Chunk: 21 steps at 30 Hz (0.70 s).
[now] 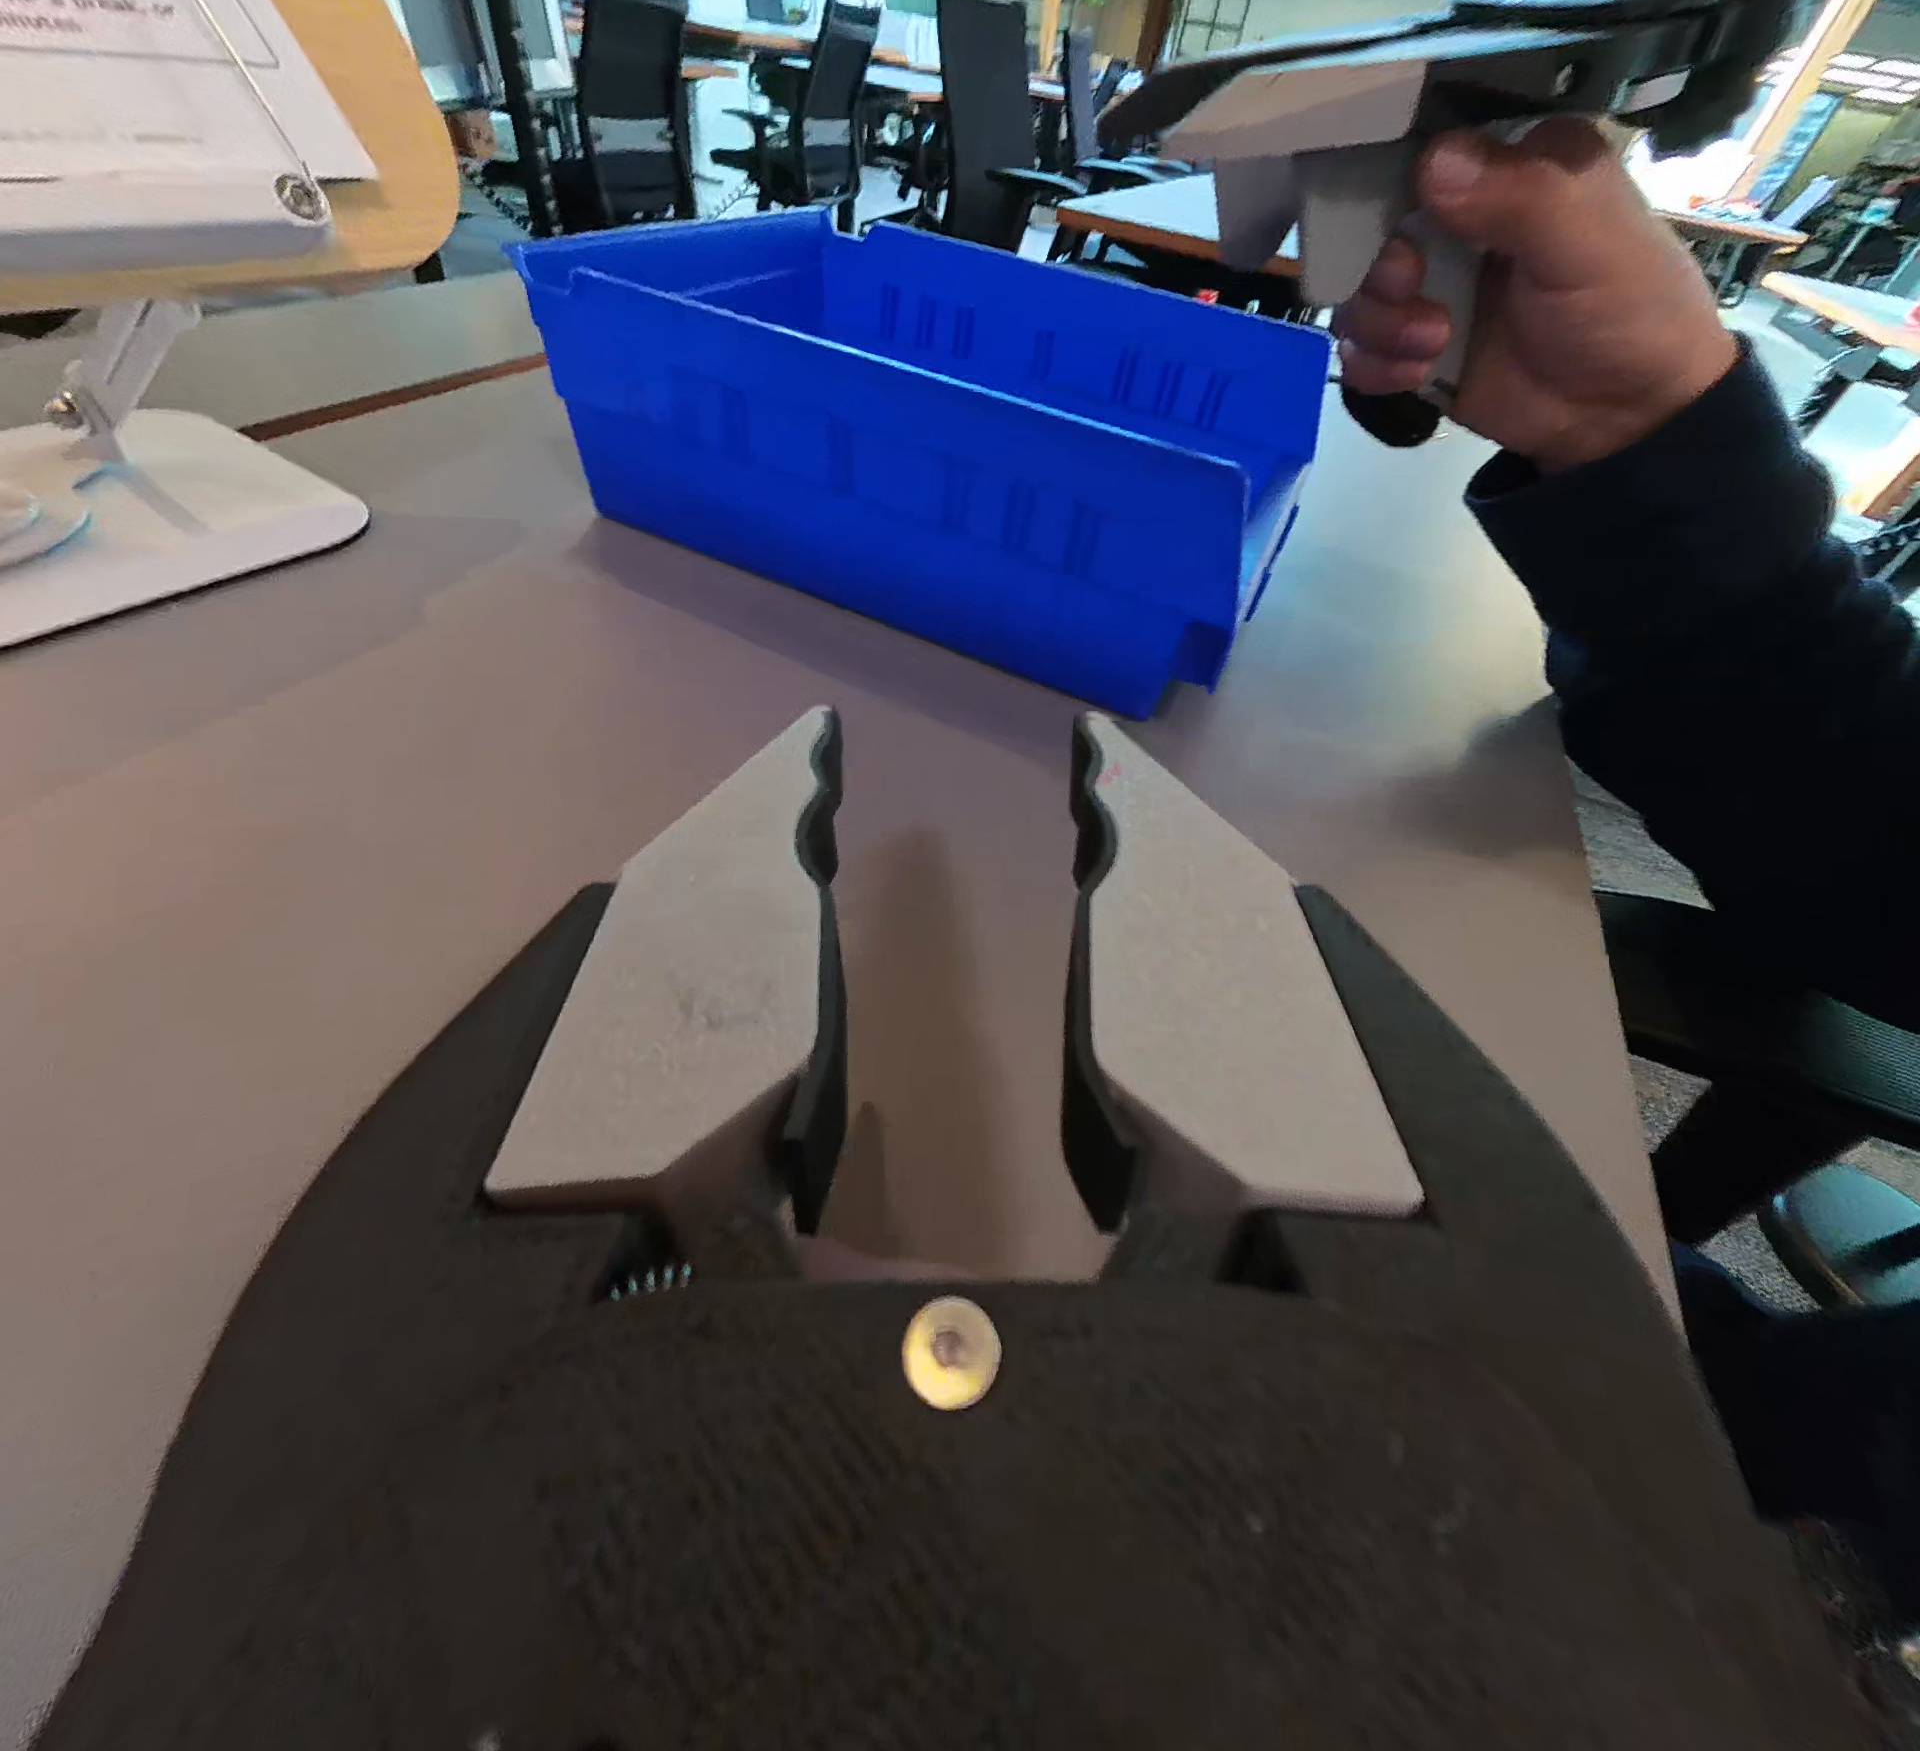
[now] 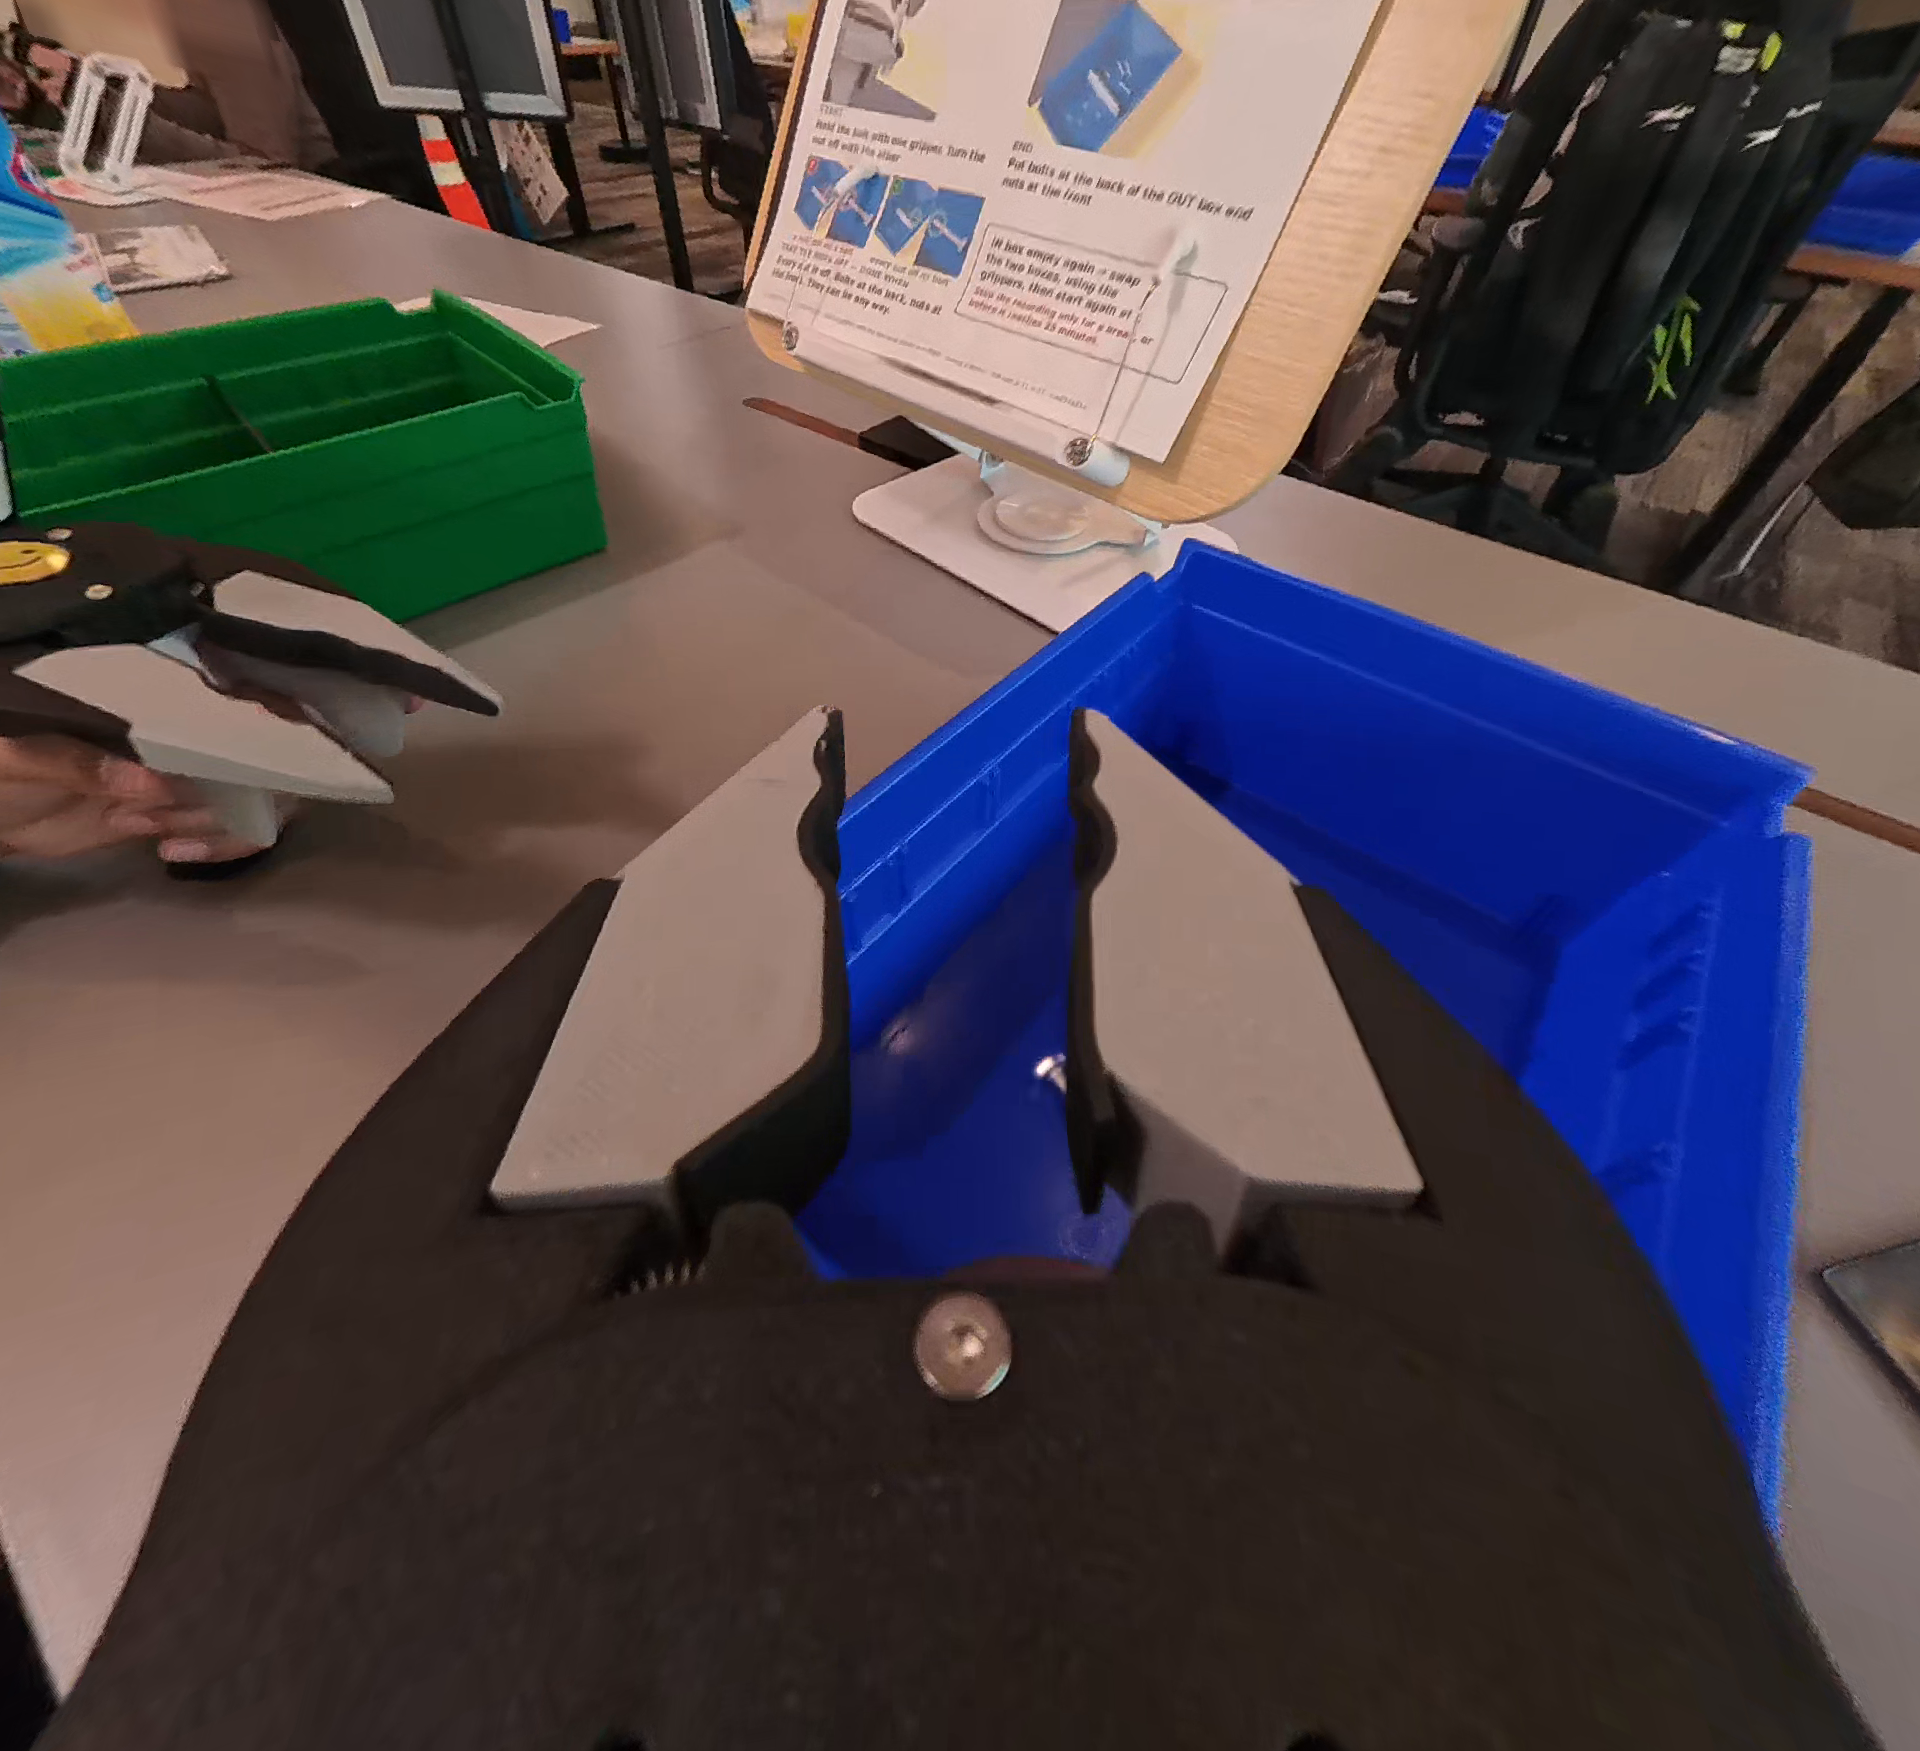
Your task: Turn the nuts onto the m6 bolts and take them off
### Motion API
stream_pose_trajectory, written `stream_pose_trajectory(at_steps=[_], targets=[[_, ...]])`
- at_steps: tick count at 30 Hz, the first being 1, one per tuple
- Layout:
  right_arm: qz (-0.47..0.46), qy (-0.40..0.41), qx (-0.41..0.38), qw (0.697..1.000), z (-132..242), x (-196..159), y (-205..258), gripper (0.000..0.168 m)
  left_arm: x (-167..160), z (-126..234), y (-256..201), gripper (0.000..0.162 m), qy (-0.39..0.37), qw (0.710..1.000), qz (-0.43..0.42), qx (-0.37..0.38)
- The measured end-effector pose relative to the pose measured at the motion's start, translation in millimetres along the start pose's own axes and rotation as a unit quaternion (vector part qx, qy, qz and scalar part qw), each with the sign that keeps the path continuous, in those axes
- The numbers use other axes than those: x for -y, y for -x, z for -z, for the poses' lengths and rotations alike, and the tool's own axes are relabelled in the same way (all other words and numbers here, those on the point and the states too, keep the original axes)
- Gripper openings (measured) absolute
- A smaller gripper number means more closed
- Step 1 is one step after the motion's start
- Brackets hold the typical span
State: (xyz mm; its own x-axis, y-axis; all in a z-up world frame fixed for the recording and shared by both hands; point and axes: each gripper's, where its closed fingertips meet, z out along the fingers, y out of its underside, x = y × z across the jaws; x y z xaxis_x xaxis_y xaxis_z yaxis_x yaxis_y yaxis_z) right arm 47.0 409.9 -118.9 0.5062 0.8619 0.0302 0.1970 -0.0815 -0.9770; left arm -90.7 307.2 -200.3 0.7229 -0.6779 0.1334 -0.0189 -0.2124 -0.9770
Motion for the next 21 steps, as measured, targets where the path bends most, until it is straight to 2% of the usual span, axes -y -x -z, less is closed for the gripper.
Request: stream_pose_trajectory(at_steps=[5, 11, 17, 21], targets=[[0.010, -0.073, -0.016, 0.997, 12, 23, -16, 0.053, -10, -2, 0, 0.045, 0.033, 0.999, -0.023, 0.032], [0.014, -0.160, 0.016, 0.987, 21, 36, -22, 0.056, -12, -2, 4, 0.048, 0.039, 0.998, 0.022, 0.037], [-0.005, -0.169, 0.044, 0.985, 25, 24, -26, 0.061, -15, -1, 3, 0.052, 0.046, 0.998, 0.021, 0.032], [0.008, -0.188, 0.021, 0.982, 31, 26, -32, 0.060, -12, 5, 1, 0.053, 0.033, 0.998, 0.026, 0.046]])
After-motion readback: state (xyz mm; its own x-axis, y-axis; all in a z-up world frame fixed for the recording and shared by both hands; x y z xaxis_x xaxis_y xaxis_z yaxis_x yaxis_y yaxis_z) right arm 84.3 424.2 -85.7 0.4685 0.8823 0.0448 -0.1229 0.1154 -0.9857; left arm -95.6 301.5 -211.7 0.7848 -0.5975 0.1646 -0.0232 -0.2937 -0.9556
